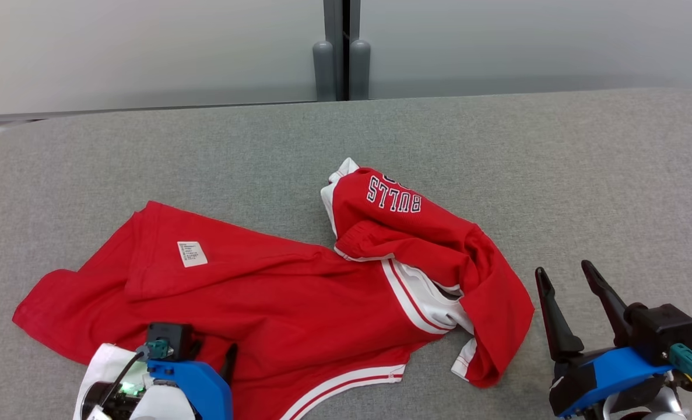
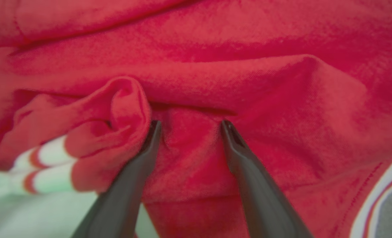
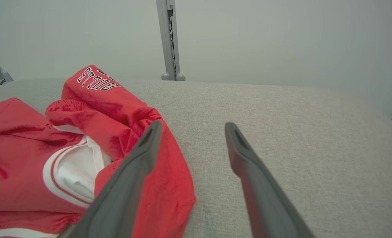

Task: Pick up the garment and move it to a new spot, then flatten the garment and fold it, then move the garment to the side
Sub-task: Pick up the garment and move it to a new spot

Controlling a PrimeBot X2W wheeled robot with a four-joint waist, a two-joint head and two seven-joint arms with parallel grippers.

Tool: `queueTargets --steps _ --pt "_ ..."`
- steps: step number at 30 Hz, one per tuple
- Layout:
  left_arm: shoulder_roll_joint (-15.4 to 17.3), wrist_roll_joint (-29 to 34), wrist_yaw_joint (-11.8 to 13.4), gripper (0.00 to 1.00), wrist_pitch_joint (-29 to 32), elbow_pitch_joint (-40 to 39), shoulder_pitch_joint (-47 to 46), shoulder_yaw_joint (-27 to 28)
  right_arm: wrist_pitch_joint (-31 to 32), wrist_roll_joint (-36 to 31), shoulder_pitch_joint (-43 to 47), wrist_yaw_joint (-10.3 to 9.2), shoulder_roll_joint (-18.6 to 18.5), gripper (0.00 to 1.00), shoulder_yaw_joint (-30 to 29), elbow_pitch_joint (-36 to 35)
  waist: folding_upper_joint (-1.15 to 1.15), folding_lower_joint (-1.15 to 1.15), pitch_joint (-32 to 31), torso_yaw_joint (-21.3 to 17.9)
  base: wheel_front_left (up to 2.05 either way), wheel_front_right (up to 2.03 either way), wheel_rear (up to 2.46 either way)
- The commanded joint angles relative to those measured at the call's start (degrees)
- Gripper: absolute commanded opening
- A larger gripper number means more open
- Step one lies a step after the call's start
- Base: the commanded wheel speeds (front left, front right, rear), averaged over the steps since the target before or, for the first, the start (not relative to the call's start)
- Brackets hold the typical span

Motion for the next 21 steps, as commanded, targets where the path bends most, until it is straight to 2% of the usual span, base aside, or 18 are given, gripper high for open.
queueTargets --steps 1,6,10,18,21 --pt "0.0 0.4 -0.4 0.0 1.1 1.6 0.8 -1.3 -0.4 0.1 -0.7 0.0 0.0 1.0 0.0 0.3 0.0 0.0 0.1 0.1 0.0 0.0 0.0" --pt "1.2 2.6 0.7 0.0 -4.1 -3.1 -1.3 -0.4 -0.7 0.1 -0.7 0.0 0.0 1.0 -0.5 0.8 0.0 0.0 -0.9 0.7 0.0 0.0 0.0" --pt "2.1 4.0 2.6 0.0 -7.3 -10.4 -1.6 0.9 -0.9 0.1 0.2 0.0 0.0 1.0 -1.0 1.0 0.0 0.0 -3.0 1.7 0.0 0.0 0.0" --pt "5.3 5.9 7.6 0.0 -9.6 -28.2 -3.2 5.9 -1.1 0.7 1.7 0.0 0.2 1.0 -2.1 0.8 0.0 0.0 -6.5 5.2 0.0 0.0 0.0" --pt "7.1 6.4 9.3 0.0 -9.2 -32.2 -5.1 8.9 -1.3 0.9 2.2 0.0 0.2 1.0 -2.5 0.9 0.0 0.0 -7.3 6.9 0.0 0.0 0.0"
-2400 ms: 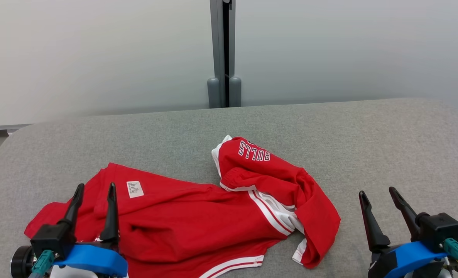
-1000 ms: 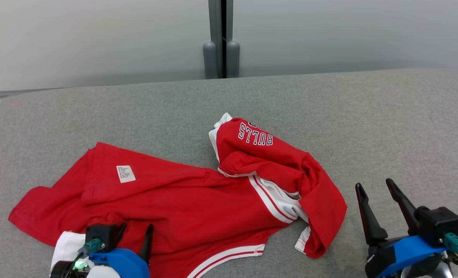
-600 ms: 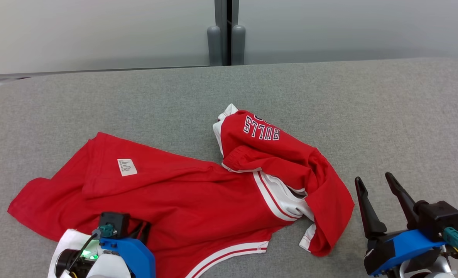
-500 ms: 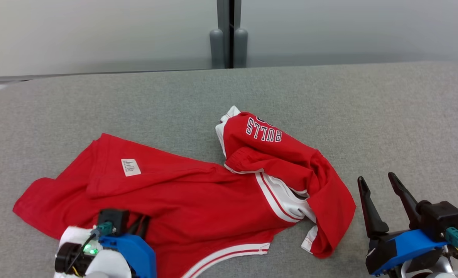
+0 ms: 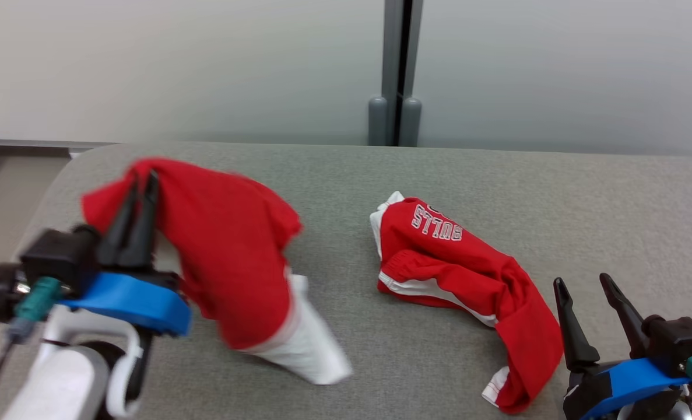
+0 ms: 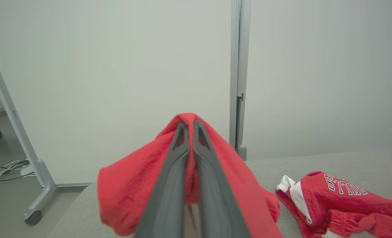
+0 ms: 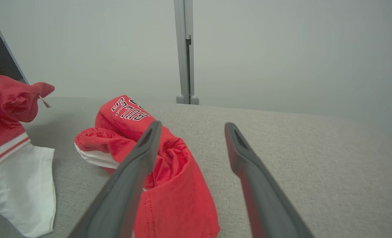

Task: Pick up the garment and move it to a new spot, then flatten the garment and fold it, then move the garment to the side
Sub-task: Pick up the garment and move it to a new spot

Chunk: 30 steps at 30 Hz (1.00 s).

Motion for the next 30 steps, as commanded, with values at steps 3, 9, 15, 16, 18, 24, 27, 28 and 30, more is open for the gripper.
queueTargets --steps 3,9,15,16,18,24,27,28,30 --pt "3.1 0.4 1.6 0.0 0.7 -2.4 -3.8 4.4 -0.4 0.5 0.9 0.0 0.1 1.0 -0.1 -0.2 0.0 0.0 -0.3 2.0 0.0 0.0 0.0" --pt "7.9 -1.4 0.9 0.0 2.1 0.7 -10.1 10.4 -0.3 0.7 0.3 0.0 0.1 1.0 -0.3 -0.7 0.0 0.0 1.2 4.8 0.0 0.0 0.0" --pt "9.8 -3.4 -1.3 0.0 0.7 9.0 -15.2 13.3 0.1 -0.1 -1.5 0.0 0.1 1.0 0.0 -1.4 0.0 0.0 4.6 5.6 0.0 0.0 0.0" --pt "9.8 -4.1 -1.5 0.0 0.0 11.1 -16.1 14.0 0.4 -0.2 -1.9 0.0 0.1 1.0 0.2 -1.7 0.0 0.0 5.4 5.6 0.0 0.0 0.0" --pt "10.3 -4.4 -1.9 0.0 -1.6 15.2 -17.4 15.0 0.9 -0.7 -2.8 0.0 -0.1 1.0 0.3 -2.4 0.0 0.0 7.4 5.5 0.0 0.0 0.0" --pt "7.9 -8.3 -4.7 0.0 -6.7 29.2 -19.0 17.2 2.4 -1.3 -5.1 0.0 -1.8 1.0 0.1 -4.7 0.0 0.0 13.4 4.9 0.0 0.0 0.0" --pt "4.7 -10.3 -6.3 0.0 -9.7 36.3 -18.7 17.3 2.9 -1.2 -6.0 0.0 -2.6 1.0 -0.1 -5.7 0.0 0.0 15.6 4.8 0.0 0.0 0.0" --pt "3.4 -11.1 -6.9 0.0 -10.6 38.8 -18.3 17.3 3.0 -1.1 -6.2 0.0 -2.8 1.0 0.0 -5.9 0.0 0.0 16.1 4.6 0.0 0.0 0.0" --pt "1.0 -12.6 -8.4 0.0 -12.3 43.8 -17.8 17.2 3.3 -1.0 -6.8 0.0 -3.2 1.0 0.0 -6.3 0.0 0.0 16.9 4.5 0.0 0.0 0.0"
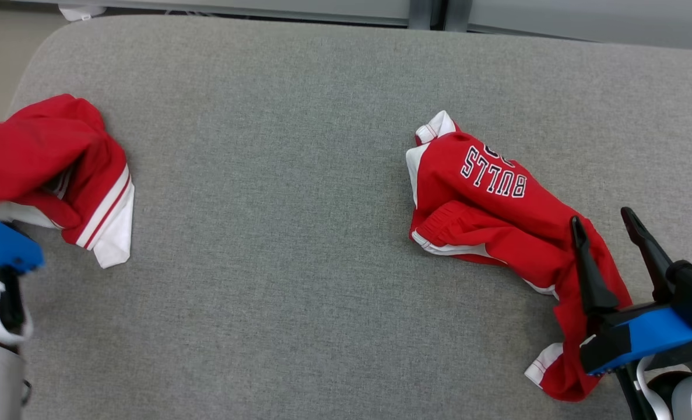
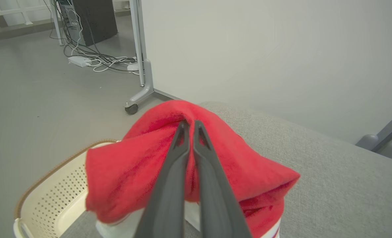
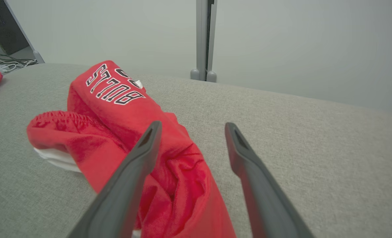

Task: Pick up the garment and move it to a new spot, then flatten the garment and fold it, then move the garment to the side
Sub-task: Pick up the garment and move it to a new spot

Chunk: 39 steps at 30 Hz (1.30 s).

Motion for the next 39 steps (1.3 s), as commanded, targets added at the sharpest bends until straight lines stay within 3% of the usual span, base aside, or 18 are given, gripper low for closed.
queueTargets --steps 1,5,6,7,8,11,19,27,39 --pt "-0.7 -0.3 -0.6 0.0 -0.8 1.4 0.6 -0.1 0.3 0.1 -0.8 0.0 -0.4 1.0 -0.1 -0.3 -0.01 -0.02 0.4 0.2 0.0 0.0 0.0" --pt "-4.6 -2.3 -3.6 0.0 -3.8 9.9 1.2 -0.2 0.4 0.1 -1.3 0.0 -0.6 1.0 -0.2 -0.5 -0.01 -0.02 0.5 -0.1 0.0 0.0 0.0" --pt "-5.4 -2.8 -4.3 0.12 -4.6 11.4 1.4 0.0 0.4 0.2 -1.2 0.0 -0.6 1.0 -0.2 -0.4 -0.01 -0.02 0.3 -0.1 0.0 0.0 0.0" --pt "-6.1 -2.9 -4.8 0.44 -5.4 13.0 1.7 0.3 0.3 0.2 -1.2 0.0 -0.5 1.0 -0.2 -0.3 -0.01 -0.02 0.0 -0.2 0.0 0.0 0.0" --pt "-6.6 -2.6 -5.3 1.0 -6.0 14.1 2.0 0.3 0.2 0.2 -1.1 0.0 -0.4 1.0 -0.2 -0.1 -0.01 -0.02 -0.3 -0.2 0.0 0.0 0.0" --pt "-7.8 -1.0 -5.6 1.0 -6.9 15.1 3.6 0.8 -0.2 0.3 -0.4 0.0 -0.1 1.0 -0.1 0.5 -0.01 -0.02 -2.2 -0.5 0.0 0.0 0.0" --pt "-12.1 10.1 -3.0 1.0 -7.0 -1.1 15.8 6.3 -1.6 0.8 2.1 0.0 1.2 1.0 0.4 3.0 -0.01 -0.02 -9.6 -1.8 0.0 0.0 0.0" --pt "-16.7 19.3 -1.5 1.0 -7.0 -17.8 27.3 1.9 -1.8 1.2 5.0 0.0 2.0 1.0 0.8 4.7 -0.01 -0.02 -15.4 -4.2 0.0 0.0 0.0" --pt "-15.0 24.1 -2.9 1.0 -3.2 -27.6 31.7 -4.9 -1.4 0.8 8.1 0.0 2.2 1.0 2.2 6.0 -0.01 -0.02 -19.7 -10.0 0.0 0.0 0.0"
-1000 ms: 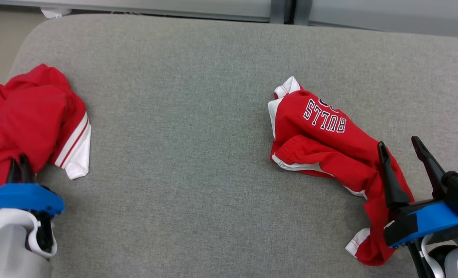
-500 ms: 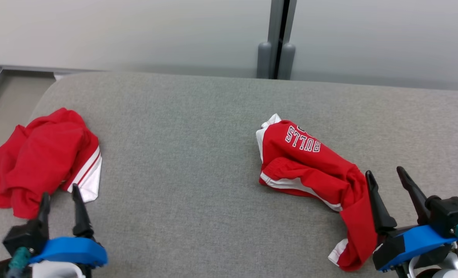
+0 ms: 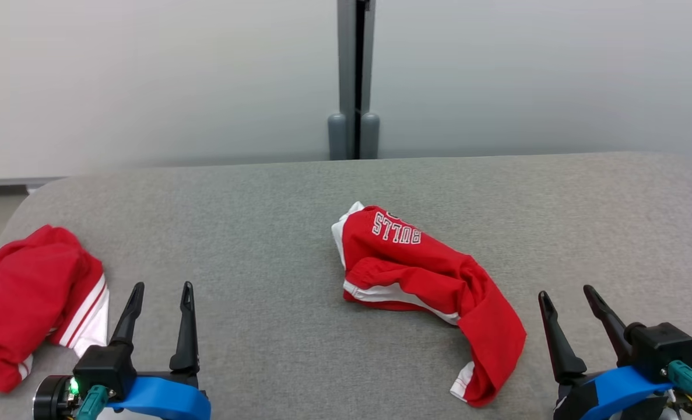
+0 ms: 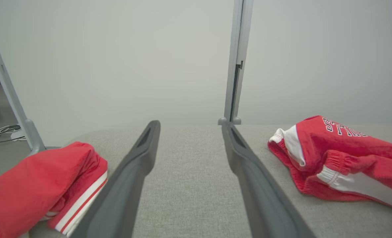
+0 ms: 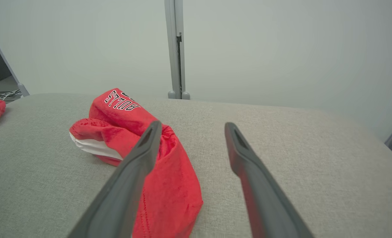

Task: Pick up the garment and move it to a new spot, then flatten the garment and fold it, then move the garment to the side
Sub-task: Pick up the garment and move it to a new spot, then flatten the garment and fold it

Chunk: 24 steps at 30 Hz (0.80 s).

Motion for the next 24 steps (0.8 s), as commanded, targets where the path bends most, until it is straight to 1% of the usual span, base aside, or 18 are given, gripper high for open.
queueTargets --steps 1,9,24 --pt "0.2 0.3 0.2 1.0 0.5 -0.8 0.9 -0.3 0.2 -0.2 1.0 0.01 0.0 1.0 0.1 0.2 0.0 0.01 -1.0 -1.3 0.0 0.0 0.0" --pt "0.6 0.3 1.5 1.0 2.5 -3.1 3.9 -0.7 0.0 -0.1 2.4 0.0 0.0 1.0 0.2 0.0 0.0 0.01 -2.4 -2.7 0.0 0.0 0.0" --pt "1.2 -1.0 2.7 1.0 4.7 -3.9 5.6 -0.4 0.0 -0.1 2.1 0.0 0.0 1.0 0.4 -0.8 0.0 0.01 -2.9 -2.5 0.0 0.0 0.0"
